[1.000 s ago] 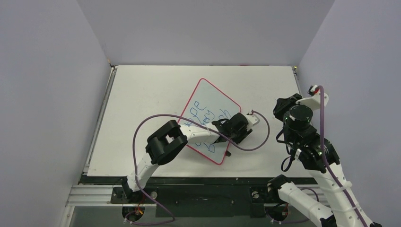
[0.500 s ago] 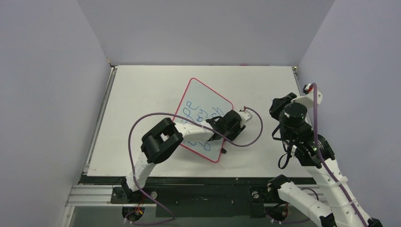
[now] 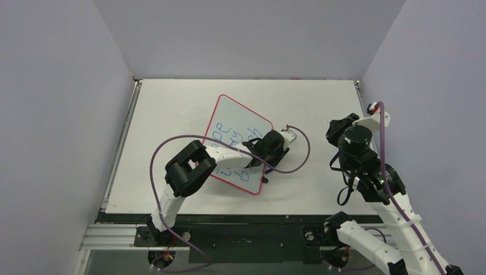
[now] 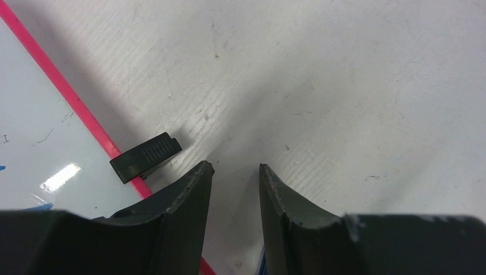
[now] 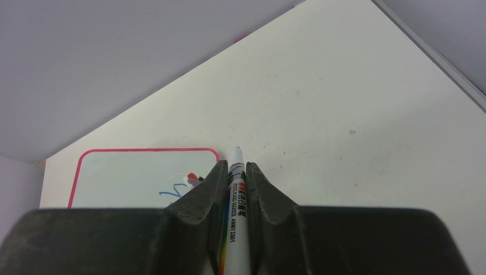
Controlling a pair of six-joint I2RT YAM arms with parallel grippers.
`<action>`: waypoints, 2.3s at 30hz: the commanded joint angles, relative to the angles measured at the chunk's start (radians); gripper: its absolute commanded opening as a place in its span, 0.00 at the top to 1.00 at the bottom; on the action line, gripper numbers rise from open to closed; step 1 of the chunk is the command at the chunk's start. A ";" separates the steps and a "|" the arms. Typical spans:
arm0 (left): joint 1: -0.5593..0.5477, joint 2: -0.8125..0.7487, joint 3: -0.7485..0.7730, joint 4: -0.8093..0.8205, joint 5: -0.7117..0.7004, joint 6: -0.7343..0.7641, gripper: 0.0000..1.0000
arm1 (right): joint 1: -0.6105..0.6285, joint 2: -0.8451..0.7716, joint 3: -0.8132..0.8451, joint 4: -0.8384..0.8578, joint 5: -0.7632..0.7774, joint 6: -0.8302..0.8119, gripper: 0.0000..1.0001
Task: Write a sentence on the whiteboard
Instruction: Move the whiteboard to the center of the board, then pick up the pen cap from the center of the board.
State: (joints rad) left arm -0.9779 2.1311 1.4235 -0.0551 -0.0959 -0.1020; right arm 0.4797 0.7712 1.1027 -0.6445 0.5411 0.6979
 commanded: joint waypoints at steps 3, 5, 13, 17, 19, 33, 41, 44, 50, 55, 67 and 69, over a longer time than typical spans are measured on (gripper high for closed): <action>0.058 -0.037 -0.069 -0.094 -0.057 -0.015 0.66 | 0.008 -0.009 -0.007 0.028 -0.009 0.011 1.00; 0.072 -0.044 -0.085 -0.090 -0.054 -0.017 0.66 | 0.008 -0.009 -0.009 0.030 -0.011 0.009 1.00; 0.097 -0.065 -0.117 -0.103 -0.083 -0.022 0.66 | 0.008 -0.025 -0.031 0.044 -0.018 0.005 1.00; 0.106 -0.073 -0.125 -0.123 -0.114 -0.030 0.66 | 0.008 -0.036 -0.056 0.059 -0.021 0.003 1.00; 0.108 -0.077 -0.130 -0.126 -0.119 -0.030 0.66 | 0.007 -0.039 -0.065 0.065 -0.021 0.002 1.00; 0.060 -0.130 -0.030 -0.222 -0.022 0.004 0.52 | 0.006 -0.073 -0.115 0.086 0.026 -0.015 1.00; 0.057 -0.173 -0.019 -0.261 0.080 0.030 0.51 | 0.005 -0.089 -0.150 0.119 0.030 -0.026 1.00; 0.057 -0.188 0.001 -0.282 0.115 0.045 0.51 | 0.003 -0.082 -0.155 0.129 0.020 -0.035 1.00; 0.051 -0.217 0.039 -0.366 0.164 0.091 0.52 | 0.003 -0.108 -0.168 0.146 0.008 -0.055 1.00; 0.033 -0.242 0.021 -0.405 0.207 0.147 0.52 | 0.002 -0.138 -0.180 0.143 0.010 -0.076 1.00; -0.035 -0.161 0.040 -0.409 0.194 0.184 0.56 | 0.001 -0.183 -0.192 0.126 -0.001 -0.096 1.00; -0.043 -0.136 0.052 -0.411 0.184 0.186 0.57 | -0.001 -0.186 -0.192 0.124 -0.003 -0.098 1.00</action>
State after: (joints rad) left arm -1.0080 1.9457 1.4239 -0.4538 0.0914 0.0574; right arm 0.4801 0.5968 0.9157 -0.5323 0.5484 0.6182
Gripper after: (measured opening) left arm 0.438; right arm 0.106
